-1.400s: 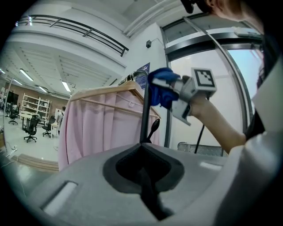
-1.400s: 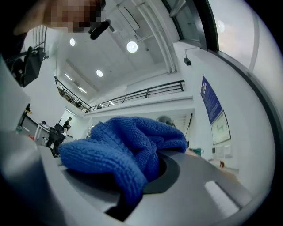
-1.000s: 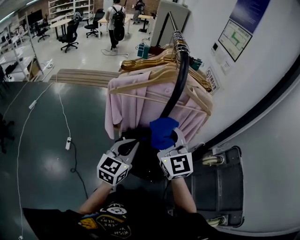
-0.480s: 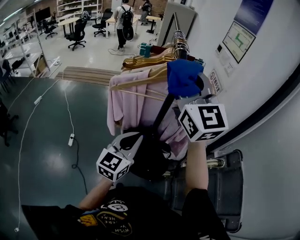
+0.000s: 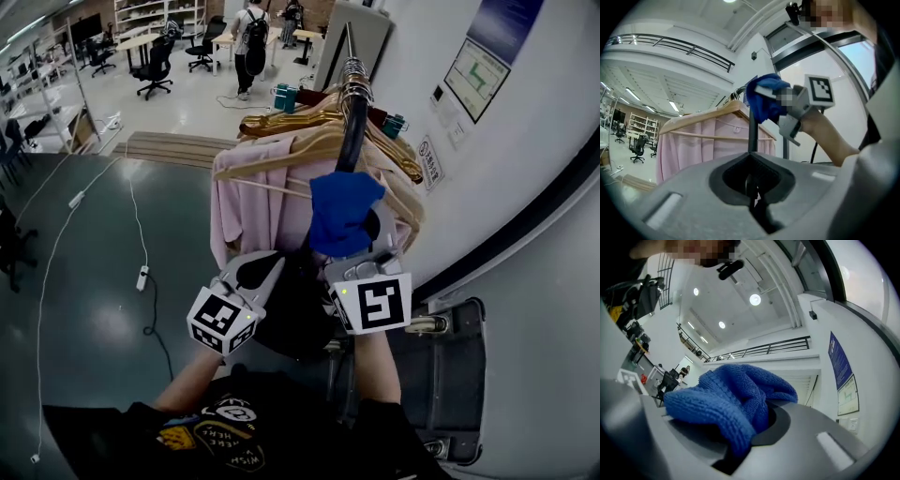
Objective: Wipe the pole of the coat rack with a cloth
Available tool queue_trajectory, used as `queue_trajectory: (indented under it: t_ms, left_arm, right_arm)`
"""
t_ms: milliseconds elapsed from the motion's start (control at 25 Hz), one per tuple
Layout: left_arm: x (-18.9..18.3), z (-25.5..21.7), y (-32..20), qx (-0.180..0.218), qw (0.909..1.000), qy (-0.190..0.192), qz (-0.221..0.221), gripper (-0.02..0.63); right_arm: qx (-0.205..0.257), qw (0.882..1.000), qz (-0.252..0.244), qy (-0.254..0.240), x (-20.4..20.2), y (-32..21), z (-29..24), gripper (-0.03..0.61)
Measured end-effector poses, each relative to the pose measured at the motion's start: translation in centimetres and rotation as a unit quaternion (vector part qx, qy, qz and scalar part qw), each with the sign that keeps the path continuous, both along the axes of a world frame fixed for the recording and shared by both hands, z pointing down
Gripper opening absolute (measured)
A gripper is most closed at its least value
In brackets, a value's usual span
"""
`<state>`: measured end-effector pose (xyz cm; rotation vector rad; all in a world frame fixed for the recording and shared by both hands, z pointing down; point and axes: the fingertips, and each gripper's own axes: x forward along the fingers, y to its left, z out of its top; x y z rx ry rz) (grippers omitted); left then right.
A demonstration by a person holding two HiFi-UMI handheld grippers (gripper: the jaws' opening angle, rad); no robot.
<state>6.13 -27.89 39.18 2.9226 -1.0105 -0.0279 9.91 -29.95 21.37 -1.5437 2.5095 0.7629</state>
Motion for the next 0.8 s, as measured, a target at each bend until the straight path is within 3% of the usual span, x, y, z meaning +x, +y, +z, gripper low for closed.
queue_trajectory:
  t_ms: [200, 360, 480, 680, 800]
  left_arm:
    - [-0.2, 1.5, 0.1, -0.016, 0.9999, 0.002, -0.003, 0.002]
    - [0.0, 2.5, 0.9, -0.031, 0.9995, 0.002, 0.002, 0.002]
    - [-0.3, 2.3, 1.2, -0.03, 0.9995, 0.005, -0.002, 0.002]
    - [-0.6, 2.2, 1.3, -0.038, 0.9991, 0.019, -0.005, 0.002]
    - [-0.6, 2.0, 1.8, -0.037, 0.999, 0.025, -0.002, 0.002]
  right_arm:
    - [-0.078, 0.995, -0.016, 0.054, -1.9, 0.4, 12.1, 0.02]
    - [-0.125, 0.992, -0.015, 0.006, -1.5, 0.4, 15.3, 0.02]
    - [-0.128, 0.991, -0.013, 0.035, -1.8, 0.3, 14.2, 0.02]
    - [-0.085, 0.993, -0.062, -0.049, -0.6, 0.1, 4.9, 0.018]
    - [-0.061, 0.996, -0.049, -0.032, -0.2, -0.7, 0.0, 0.017]
